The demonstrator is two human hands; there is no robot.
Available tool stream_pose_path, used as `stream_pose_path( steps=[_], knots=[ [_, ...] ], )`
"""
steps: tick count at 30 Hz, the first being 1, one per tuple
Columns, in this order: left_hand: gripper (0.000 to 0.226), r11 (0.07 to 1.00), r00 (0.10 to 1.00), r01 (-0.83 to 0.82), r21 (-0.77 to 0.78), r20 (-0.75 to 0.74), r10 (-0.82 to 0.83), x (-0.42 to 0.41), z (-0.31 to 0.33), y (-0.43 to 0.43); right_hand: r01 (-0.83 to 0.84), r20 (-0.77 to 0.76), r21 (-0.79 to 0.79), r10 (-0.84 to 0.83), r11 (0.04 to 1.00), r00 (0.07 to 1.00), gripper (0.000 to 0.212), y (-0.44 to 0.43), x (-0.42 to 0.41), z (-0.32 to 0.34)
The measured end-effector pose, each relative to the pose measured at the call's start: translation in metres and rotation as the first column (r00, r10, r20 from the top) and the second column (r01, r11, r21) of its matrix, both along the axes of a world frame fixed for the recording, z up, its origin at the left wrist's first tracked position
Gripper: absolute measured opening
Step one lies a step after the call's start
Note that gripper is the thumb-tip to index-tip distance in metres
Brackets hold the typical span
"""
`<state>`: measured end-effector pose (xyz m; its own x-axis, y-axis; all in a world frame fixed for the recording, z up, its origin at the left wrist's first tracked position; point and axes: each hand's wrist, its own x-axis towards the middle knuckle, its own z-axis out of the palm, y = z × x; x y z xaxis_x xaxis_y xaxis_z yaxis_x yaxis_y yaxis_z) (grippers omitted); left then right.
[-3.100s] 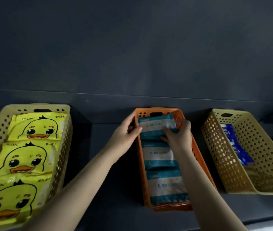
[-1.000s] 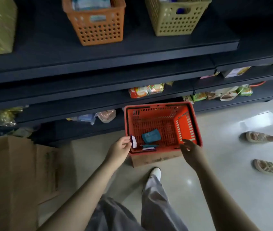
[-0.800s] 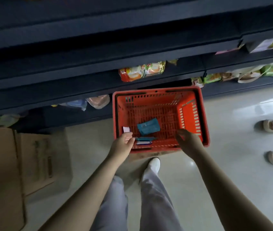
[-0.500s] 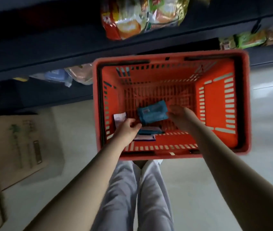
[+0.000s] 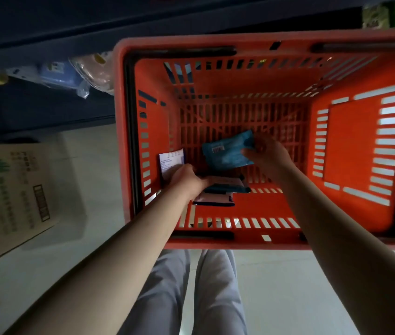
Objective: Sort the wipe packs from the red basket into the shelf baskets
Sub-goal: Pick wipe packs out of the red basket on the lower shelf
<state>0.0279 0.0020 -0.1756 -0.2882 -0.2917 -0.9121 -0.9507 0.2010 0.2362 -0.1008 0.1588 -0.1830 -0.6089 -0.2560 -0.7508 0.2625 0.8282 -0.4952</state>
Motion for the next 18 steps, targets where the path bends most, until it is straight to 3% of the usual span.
stream_pose_path(
  steps=[4,7,10,15,18],
  knots=[
    [0.049,0.989,0.988,-0.149,0.011,-0.03,0.149,0.001,0.0,0.006,-0.073,-0.074,0.018,0.074,0.997,0.994,0.064,0.002,-0.001,-0.009],
    [0.056,0.973,0.968,-0.231,0.019,-0.092,0.232,0.002,0.0,0.003,-0.252,-0.133,0.081,0.261,0.964,0.956,0.063,0.0,-0.006,-0.013],
    [0.06,0.954,0.94,-0.3,-0.012,-0.173,0.293,0.002,0.001,-0.002,-0.303,-0.179,0.12,0.321,0.945,0.93,0.058,-0.002,-0.01,-0.019],
    [0.058,0.954,0.931,-0.284,-0.09,-0.263,0.253,-0.004,0.003,-0.003,-0.283,-0.22,0.211,0.327,0.936,0.919,0.043,0.0,-0.012,-0.025],
    [0.05,0.956,0.922,-0.265,-0.124,-0.323,0.213,-0.006,0.004,-0.002,-0.25,-0.166,0.176,0.279,0.952,0.946,0.036,0.002,-0.016,-0.026]
  ],
)
